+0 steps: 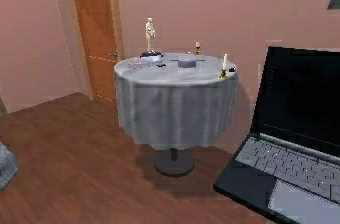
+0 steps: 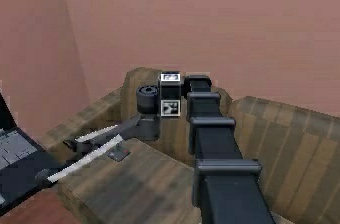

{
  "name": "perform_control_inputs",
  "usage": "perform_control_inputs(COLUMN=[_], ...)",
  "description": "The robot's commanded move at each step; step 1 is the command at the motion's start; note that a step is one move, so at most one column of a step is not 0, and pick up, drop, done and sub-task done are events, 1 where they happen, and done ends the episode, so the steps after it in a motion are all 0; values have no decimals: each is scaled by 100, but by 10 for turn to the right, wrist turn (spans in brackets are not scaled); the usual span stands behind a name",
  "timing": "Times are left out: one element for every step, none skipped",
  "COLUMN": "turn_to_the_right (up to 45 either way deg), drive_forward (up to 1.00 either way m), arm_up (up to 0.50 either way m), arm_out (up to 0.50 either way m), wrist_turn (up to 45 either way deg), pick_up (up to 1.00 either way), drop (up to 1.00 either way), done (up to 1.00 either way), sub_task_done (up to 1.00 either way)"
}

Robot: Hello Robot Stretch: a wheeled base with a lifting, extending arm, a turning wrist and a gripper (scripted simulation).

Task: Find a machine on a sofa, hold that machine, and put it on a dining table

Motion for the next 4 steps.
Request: perform_control_inputs(turn_to_the_right=[0, 0, -450, -450], drive_forward=[0, 0, 0, 0], arm_up=[0, 0, 0, 0], arm_out=[0, -20, 0, 0], wrist_turn=[-420, 0, 0, 0], pick_up=[0, 0, 0, 0], drop=[0, 0, 0, 0], done=[0, 0, 0, 0], sub_task_done=[0, 0, 0, 0])
